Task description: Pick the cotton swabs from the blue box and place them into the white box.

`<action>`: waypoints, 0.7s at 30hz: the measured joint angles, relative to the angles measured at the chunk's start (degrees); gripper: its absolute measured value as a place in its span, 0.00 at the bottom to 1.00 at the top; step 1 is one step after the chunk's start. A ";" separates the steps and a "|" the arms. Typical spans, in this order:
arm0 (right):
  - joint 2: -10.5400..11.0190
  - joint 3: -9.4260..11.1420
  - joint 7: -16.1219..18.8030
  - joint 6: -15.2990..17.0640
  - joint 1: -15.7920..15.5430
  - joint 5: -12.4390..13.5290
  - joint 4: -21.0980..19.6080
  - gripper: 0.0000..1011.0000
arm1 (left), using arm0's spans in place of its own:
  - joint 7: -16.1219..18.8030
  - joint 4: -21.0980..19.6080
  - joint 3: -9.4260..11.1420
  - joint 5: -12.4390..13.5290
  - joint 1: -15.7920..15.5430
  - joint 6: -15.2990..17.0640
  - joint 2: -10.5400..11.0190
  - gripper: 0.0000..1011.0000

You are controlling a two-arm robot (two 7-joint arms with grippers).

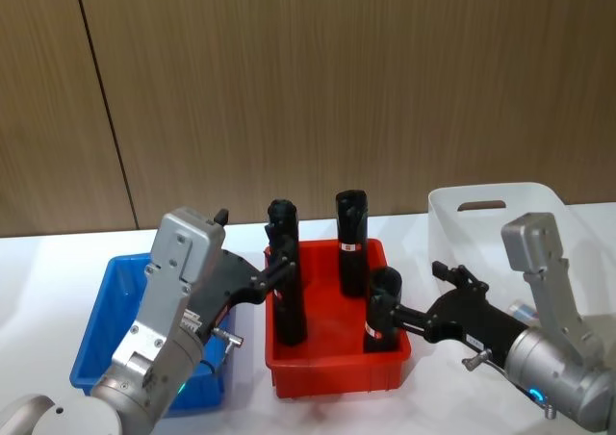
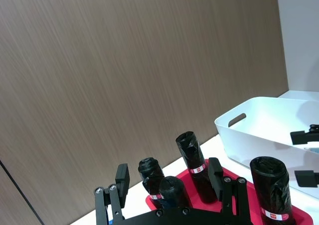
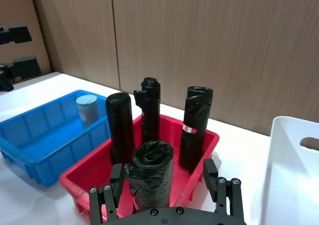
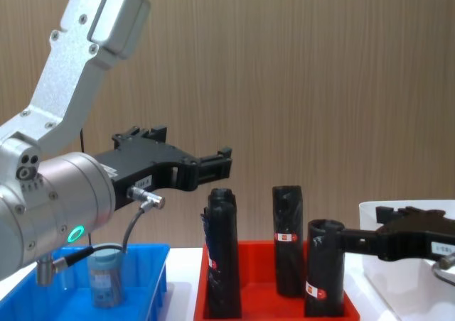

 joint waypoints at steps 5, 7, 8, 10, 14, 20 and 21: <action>-0.45 -0.24 2.16 0.02 1.45 -0.47 1.83 0.99 | 0.00 0.00 0.00 0.00 0.00 0.00 0.00 0.99; -0.53 -0.30 2.75 0.02 1.80 -0.53 2.23 0.99 | 0.00 0.00 0.00 0.00 0.00 0.00 0.00 0.99; -0.57 -0.32 3.14 0.02 1.96 -0.60 2.42 0.99 | 0.00 0.00 0.00 0.00 0.00 0.00 0.00 0.99; -0.74 -0.43 3.98 0.02 2.52 -0.82 3.06 0.99 | 0.00 0.00 0.00 0.00 0.00 0.00 0.00 0.99; -1.06 -0.60 5.08 0.14 3.43 -1.11 4.03 0.99 | 0.00 0.00 0.00 0.00 0.00 0.00 0.00 0.99; -1.71 -0.91 5.96 0.49 4.95 -1.64 5.91 0.99 | 0.00 0.00 0.00 0.00 0.00 0.00 0.00 0.99; -1.79 -0.96 6.00 0.53 5.15 -1.71 6.19 0.99 | 0.00 0.00 0.00 0.00 0.00 0.00 0.00 0.99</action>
